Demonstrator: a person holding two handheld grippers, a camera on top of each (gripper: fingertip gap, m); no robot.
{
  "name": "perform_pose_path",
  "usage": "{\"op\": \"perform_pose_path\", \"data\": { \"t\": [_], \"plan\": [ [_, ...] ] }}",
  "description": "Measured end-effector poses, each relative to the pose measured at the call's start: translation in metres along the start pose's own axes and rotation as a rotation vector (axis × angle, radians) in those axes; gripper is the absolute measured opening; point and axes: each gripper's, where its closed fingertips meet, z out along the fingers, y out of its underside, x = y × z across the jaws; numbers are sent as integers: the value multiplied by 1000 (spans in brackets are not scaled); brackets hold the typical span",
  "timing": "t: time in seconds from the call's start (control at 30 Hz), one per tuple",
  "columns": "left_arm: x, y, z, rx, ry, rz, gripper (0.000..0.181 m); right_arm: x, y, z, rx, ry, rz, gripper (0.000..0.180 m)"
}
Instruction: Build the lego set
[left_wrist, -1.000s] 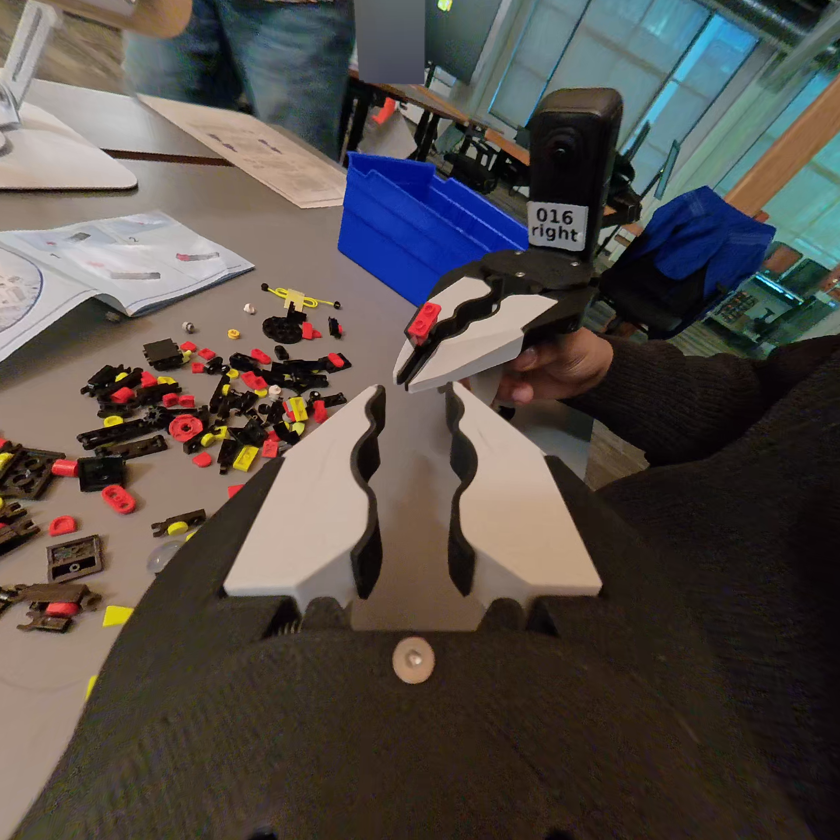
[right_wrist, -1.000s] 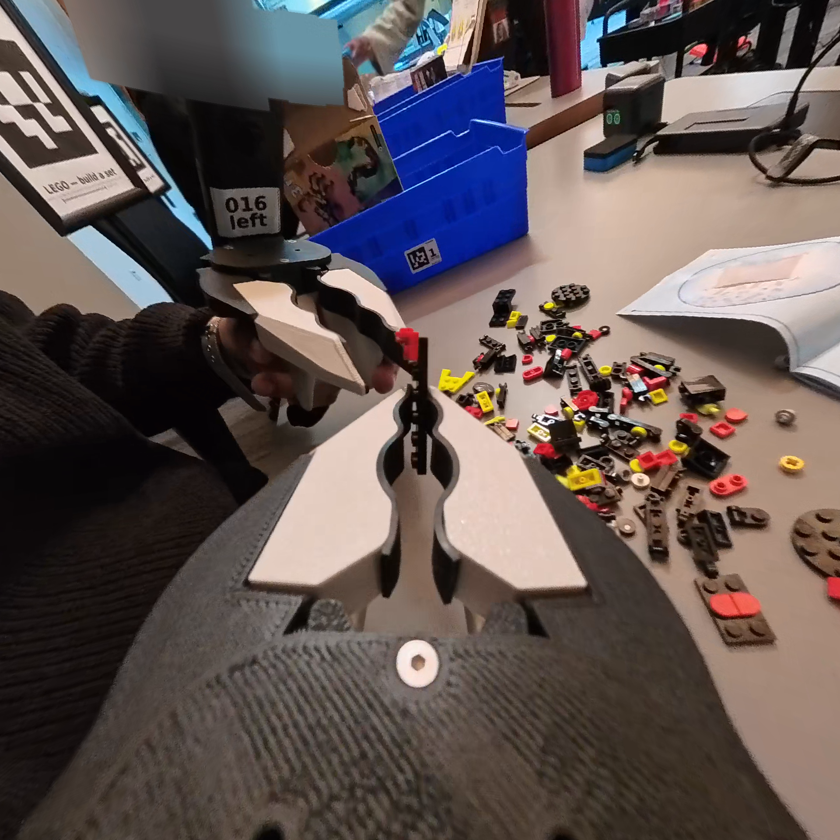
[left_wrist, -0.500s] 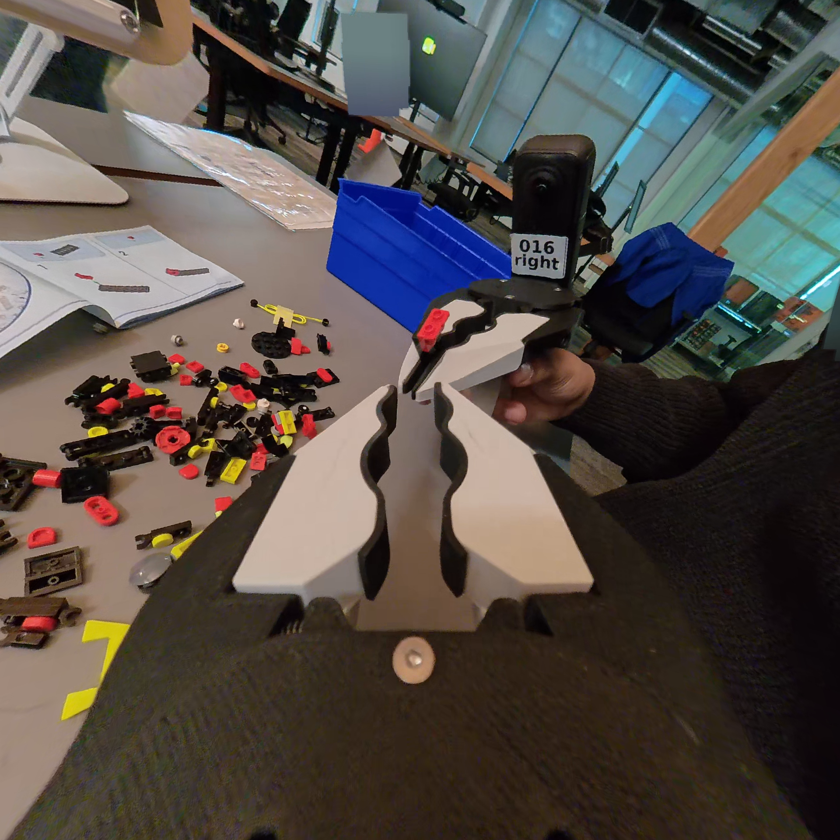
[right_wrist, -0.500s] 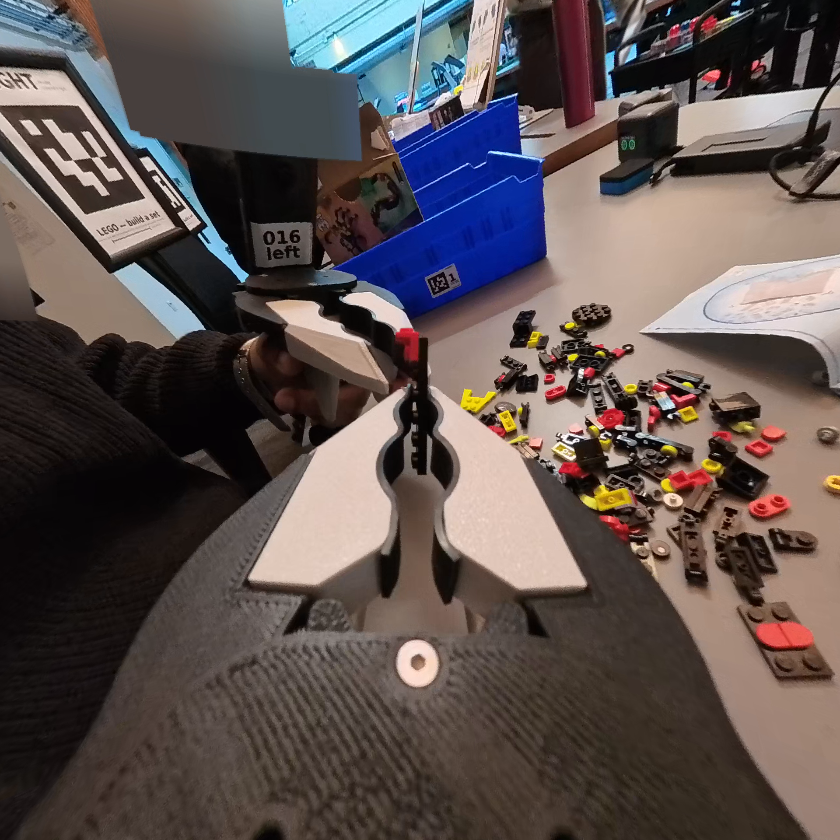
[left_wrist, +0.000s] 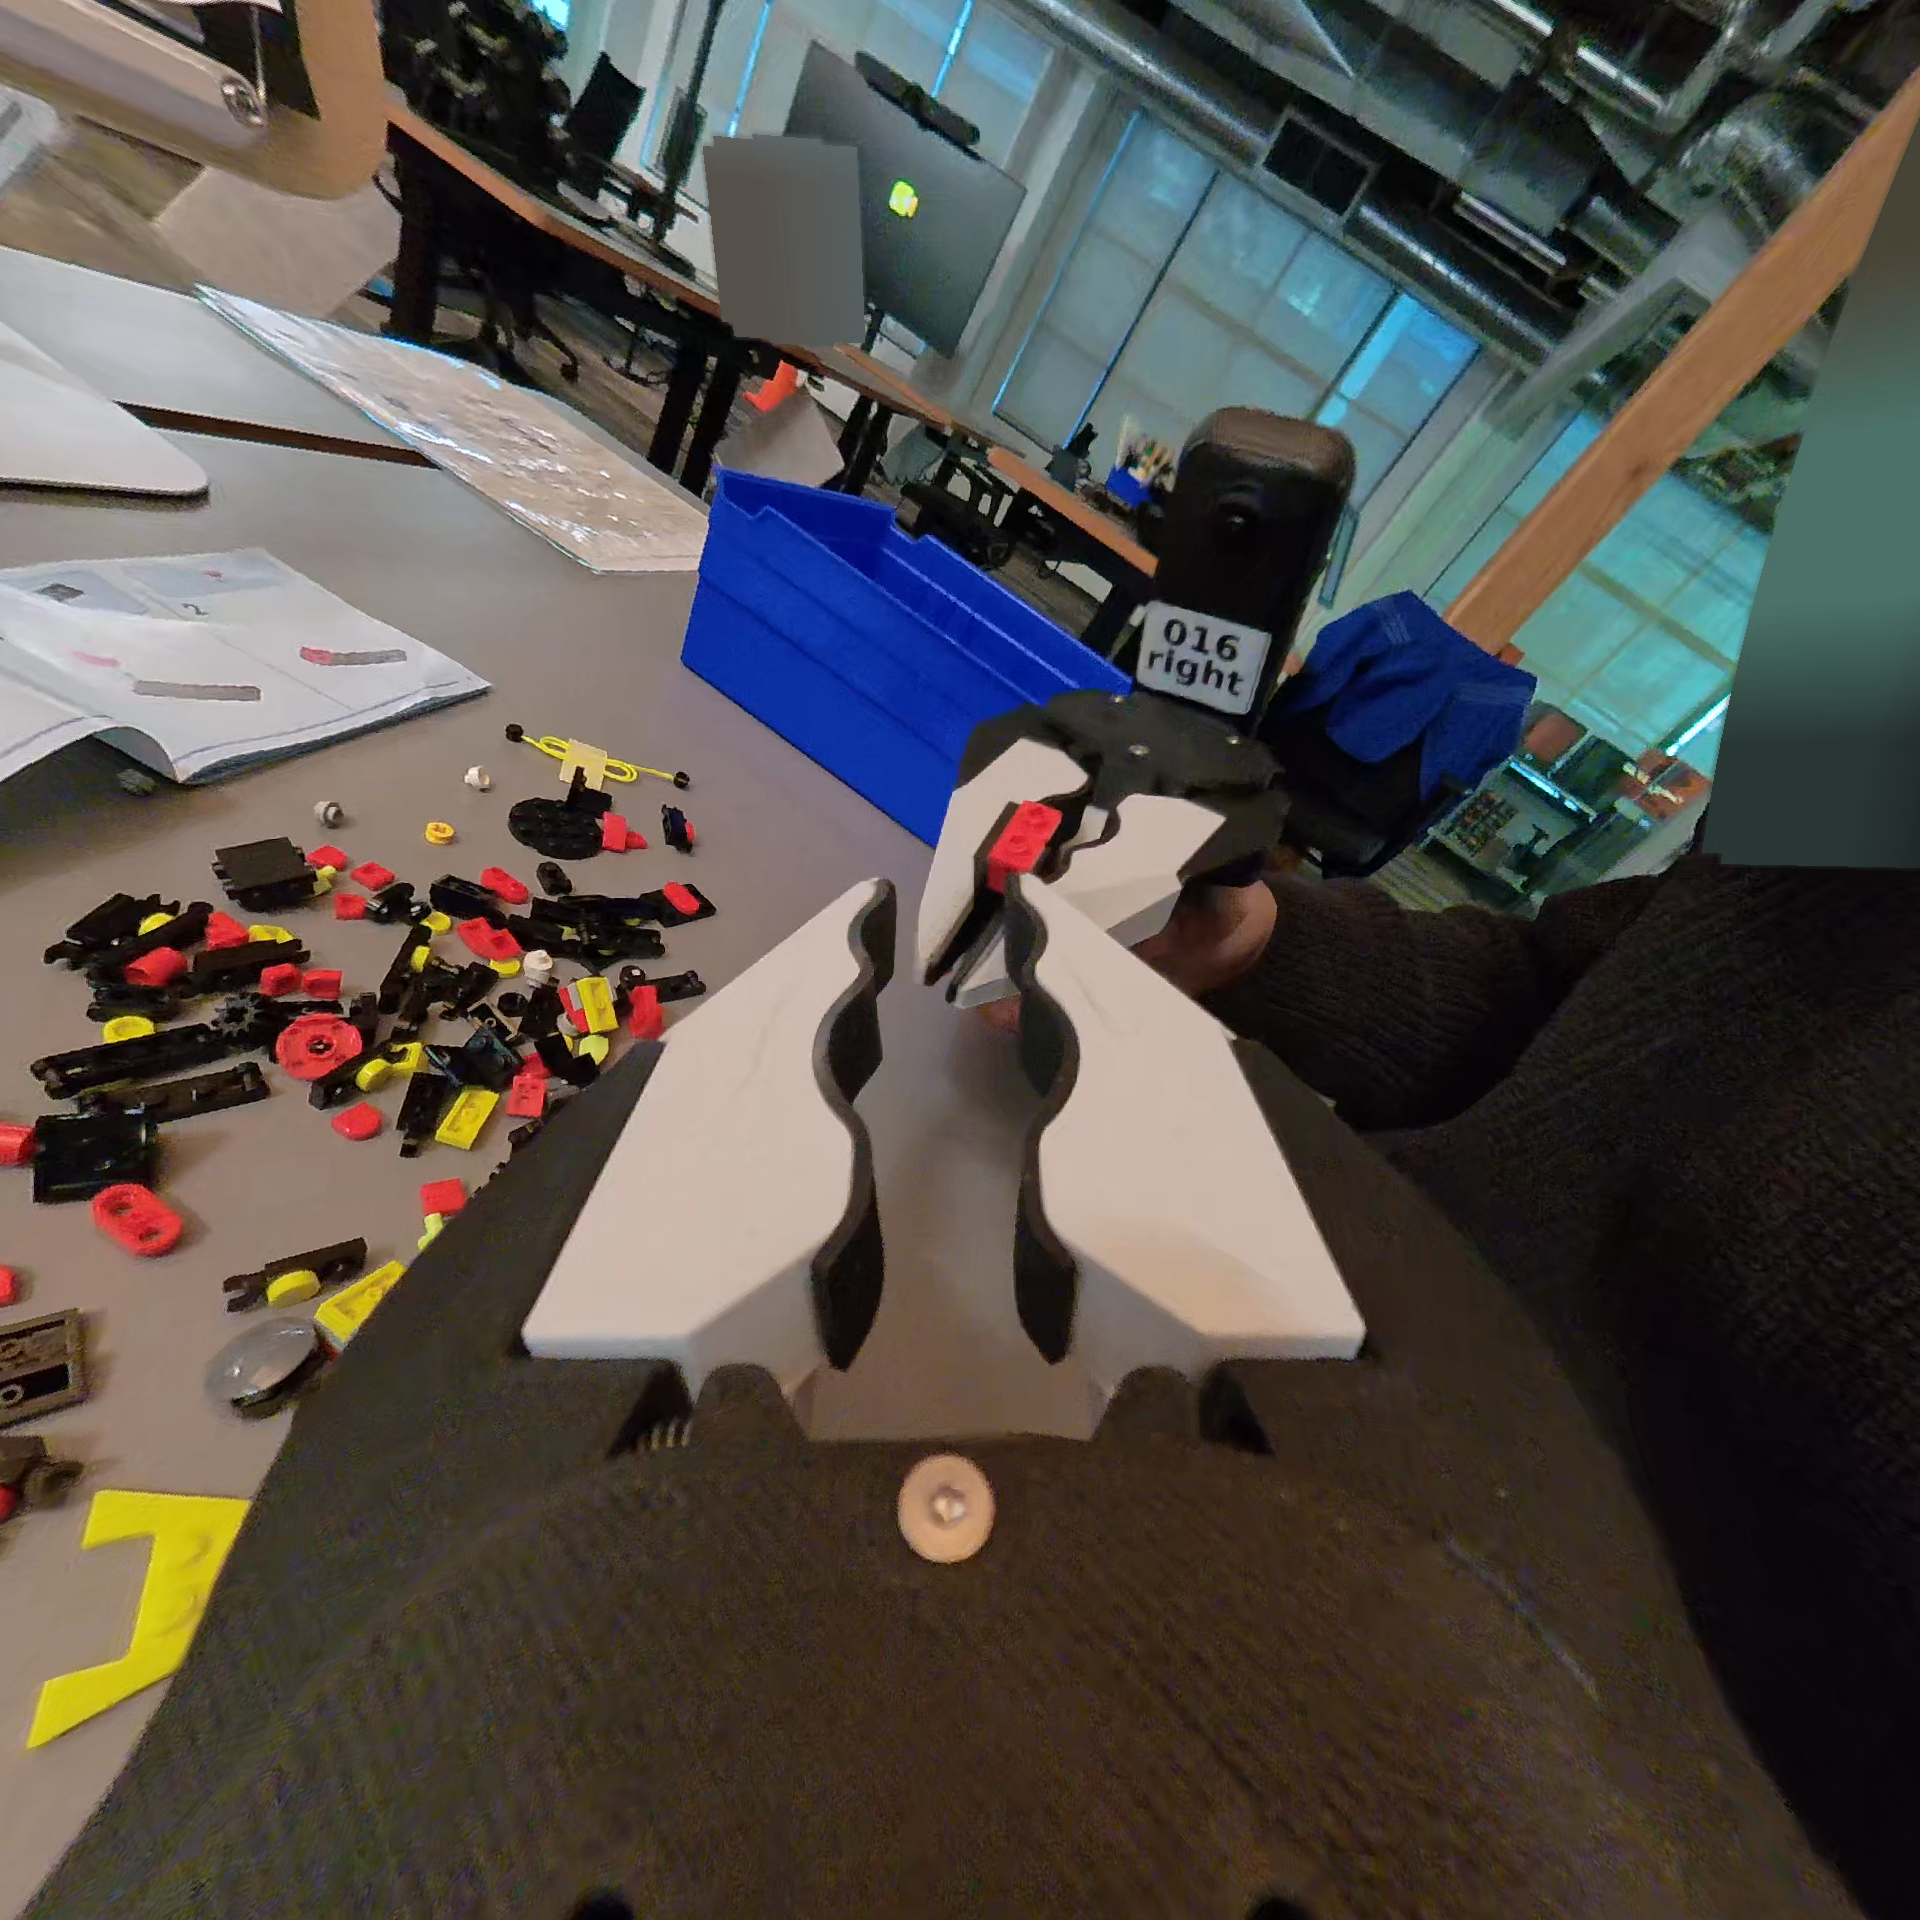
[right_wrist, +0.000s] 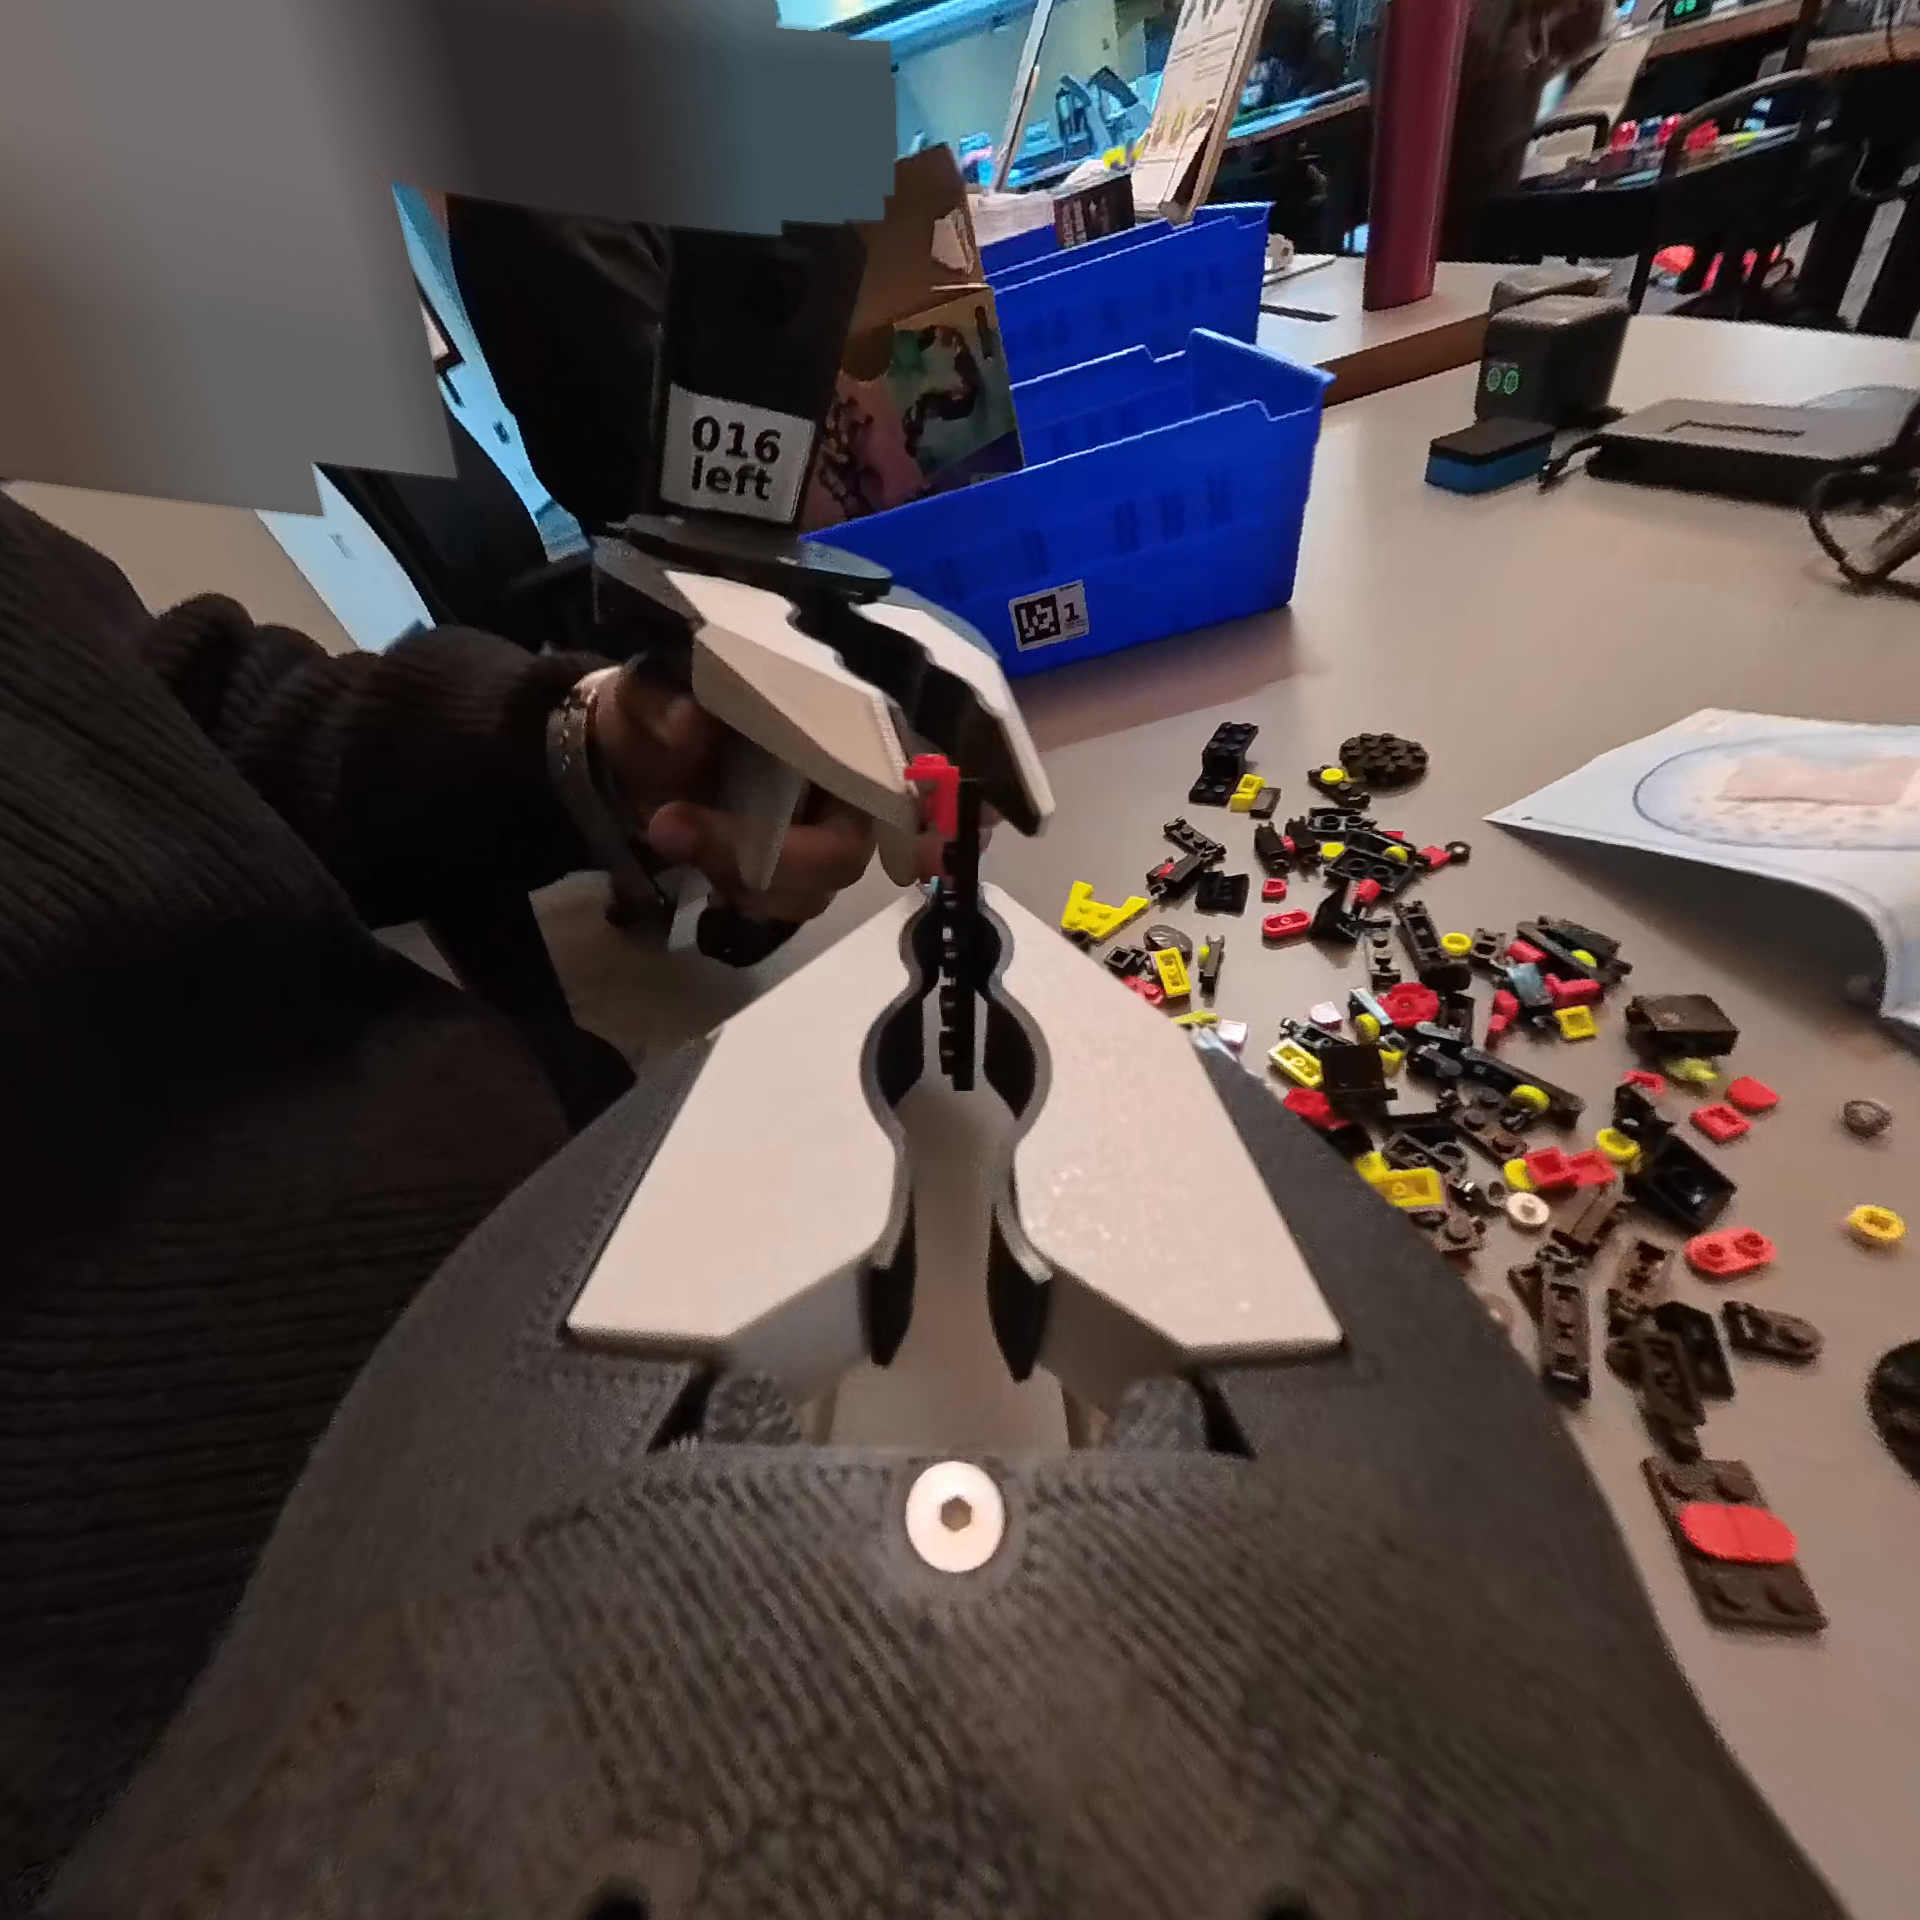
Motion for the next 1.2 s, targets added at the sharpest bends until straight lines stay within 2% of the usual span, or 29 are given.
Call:
{"op": "perform_pose_path", "data": {
  "t": [0.33, 0.57, 0.8, 1.2],
  "plan": [
    [16, 5, 1, -23, 66, 91, 10, -7, 7, 3, -44, -10, -83, 2],
    [25, 6, 3, -20, 106, 95, 22, -14, 1, 3, -5, -57, -38, 3],
    [31, -1, 5, 35, 133, 55, 18, -24, -10, 2, 65, -125, 19, 2],
    [35, -4, 5, 64, 157, 25, 7, -27, -10, 3, 65, -141, 31, 3]
  ]
}}
